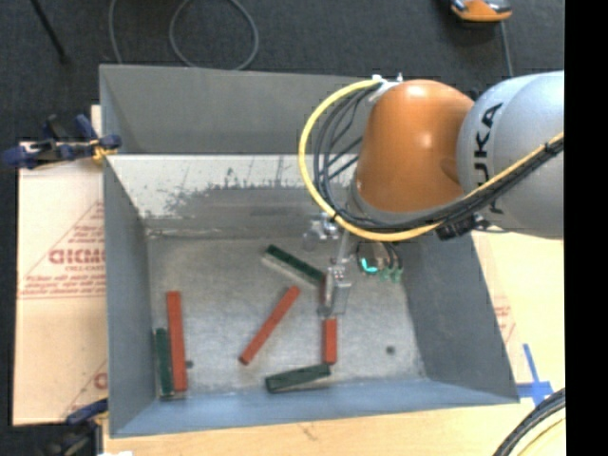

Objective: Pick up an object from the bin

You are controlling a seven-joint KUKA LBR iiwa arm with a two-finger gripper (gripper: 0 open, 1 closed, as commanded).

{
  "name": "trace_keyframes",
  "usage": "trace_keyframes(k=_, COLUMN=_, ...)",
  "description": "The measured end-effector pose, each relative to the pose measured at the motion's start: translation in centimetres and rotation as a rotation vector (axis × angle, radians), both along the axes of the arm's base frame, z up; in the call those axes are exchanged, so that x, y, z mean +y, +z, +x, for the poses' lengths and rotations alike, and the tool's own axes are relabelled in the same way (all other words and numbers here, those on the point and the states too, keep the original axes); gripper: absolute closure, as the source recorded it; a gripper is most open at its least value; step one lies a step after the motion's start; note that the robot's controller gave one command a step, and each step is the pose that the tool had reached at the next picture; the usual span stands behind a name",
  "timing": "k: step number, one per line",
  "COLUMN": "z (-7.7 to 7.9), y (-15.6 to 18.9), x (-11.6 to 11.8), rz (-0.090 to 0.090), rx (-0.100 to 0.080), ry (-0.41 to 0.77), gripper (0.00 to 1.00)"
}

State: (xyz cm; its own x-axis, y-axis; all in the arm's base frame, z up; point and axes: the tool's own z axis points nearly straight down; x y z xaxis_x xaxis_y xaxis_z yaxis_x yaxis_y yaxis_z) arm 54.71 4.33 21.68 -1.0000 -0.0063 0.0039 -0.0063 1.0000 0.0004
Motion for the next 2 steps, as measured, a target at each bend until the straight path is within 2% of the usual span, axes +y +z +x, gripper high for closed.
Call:
trace_keyframes(k=1, z=3.4, y=-10.5, x=1.3, rz=0.000, rx=-0.004, ry=0.385, gripper=0.00)
trace_keyframes(k=2, z=-1.6, y=-14.8, x=0.3, rz=0.002, rx=0.000, ry=0.402, gripper=0.00)
